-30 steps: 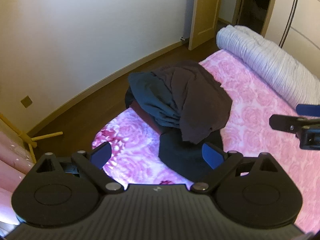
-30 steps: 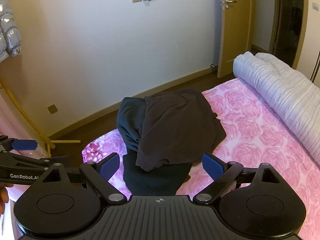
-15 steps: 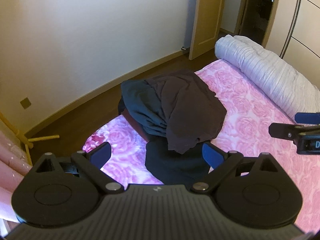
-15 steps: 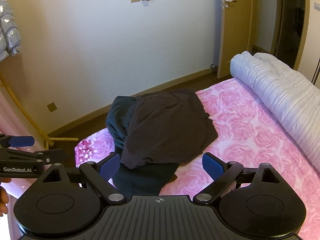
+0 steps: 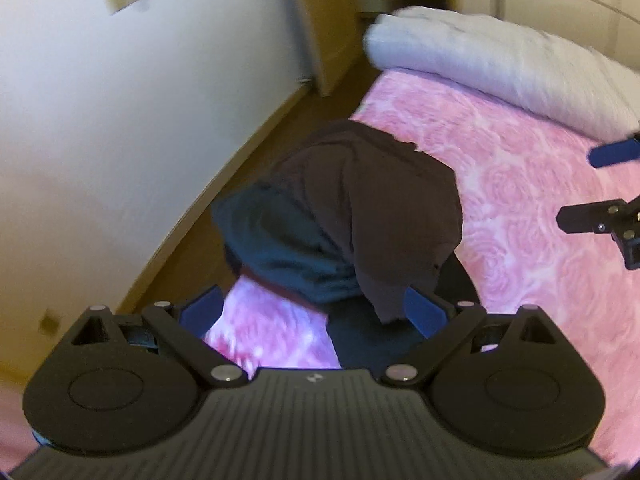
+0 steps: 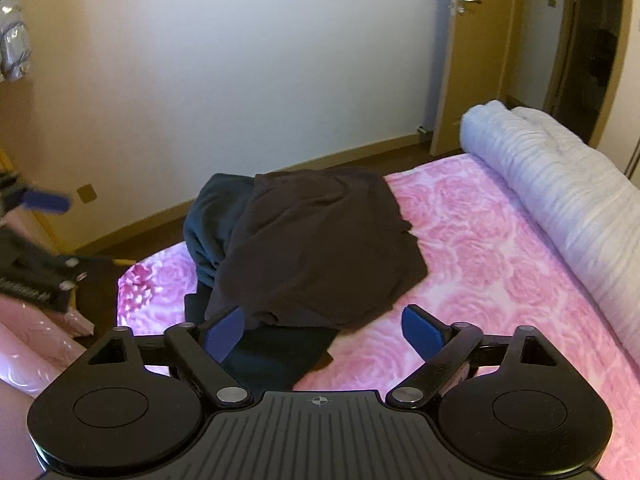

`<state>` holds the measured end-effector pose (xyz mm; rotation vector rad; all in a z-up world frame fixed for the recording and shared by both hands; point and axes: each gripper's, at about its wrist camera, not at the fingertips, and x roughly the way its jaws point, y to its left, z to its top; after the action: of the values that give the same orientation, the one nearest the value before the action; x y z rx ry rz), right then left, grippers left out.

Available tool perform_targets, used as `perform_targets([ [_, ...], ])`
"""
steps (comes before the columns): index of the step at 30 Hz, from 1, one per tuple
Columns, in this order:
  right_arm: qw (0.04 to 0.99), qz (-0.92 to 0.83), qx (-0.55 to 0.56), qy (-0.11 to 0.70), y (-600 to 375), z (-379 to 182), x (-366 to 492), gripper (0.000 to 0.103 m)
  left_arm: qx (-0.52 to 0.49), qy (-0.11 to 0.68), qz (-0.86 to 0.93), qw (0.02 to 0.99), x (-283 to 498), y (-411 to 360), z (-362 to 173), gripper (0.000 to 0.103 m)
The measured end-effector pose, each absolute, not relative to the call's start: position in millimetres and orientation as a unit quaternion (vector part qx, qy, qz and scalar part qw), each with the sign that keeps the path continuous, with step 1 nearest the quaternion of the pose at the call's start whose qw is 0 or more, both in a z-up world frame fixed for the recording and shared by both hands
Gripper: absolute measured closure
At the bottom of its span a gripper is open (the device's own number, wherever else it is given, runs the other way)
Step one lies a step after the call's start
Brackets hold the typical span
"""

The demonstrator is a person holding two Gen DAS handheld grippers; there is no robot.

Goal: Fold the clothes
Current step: 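Grasp the shirt with the right tool while the left tool grasps it too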

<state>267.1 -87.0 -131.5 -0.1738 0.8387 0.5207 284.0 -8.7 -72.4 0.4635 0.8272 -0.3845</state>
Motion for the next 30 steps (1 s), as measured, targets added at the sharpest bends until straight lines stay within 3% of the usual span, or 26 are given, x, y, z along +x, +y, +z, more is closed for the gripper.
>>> perform_targets([
  [3,0.864,0.263,-0.086,0.421,-65,-150,282,0.033,0.278,0.371,-0.241,0.853,317,-16,-93,0.007],
  [5,0.847,0.286,-0.090,0.438,-47,-166,292,0.052,0.313,0.353,-0.280,0.836,339,-20,-108,0.007],
  [11,0.824,0.298,-0.117,0.469,1,-212,319,0.053,0.372,0.318,-0.397,0.776,396,-30,-157,0.009],
  [15,0.805,0.316,-0.143,0.481,30,-240,334,0.053,0.407,0.301,-0.448,0.737,422,-36,-186,0.016],
  [19,0.785,0.342,-0.215,0.470,55,-265,335,0.044,0.410,0.302,-0.475,0.718,449,-36,-201,0.017],
  [22,0.771,0.345,-0.260,0.469,69,-283,337,0.044,0.399,0.302,-0.496,0.710,462,-32,-204,0.016],
  [24,0.773,0.337,-0.249,0.476,63,-281,344,0.072,0.399,0.299,-0.511,0.700,466,-30,-204,0.016],
  [25,0.777,0.332,-0.236,0.480,58,-278,348,0.092,0.399,0.296,-0.521,0.694,466,-28,-203,0.016],
  [30,0.810,0.292,-0.170,0.480,13,-238,360,0.098,0.434,0.254,-0.547,0.669,458,-33,-198,0.014],
])
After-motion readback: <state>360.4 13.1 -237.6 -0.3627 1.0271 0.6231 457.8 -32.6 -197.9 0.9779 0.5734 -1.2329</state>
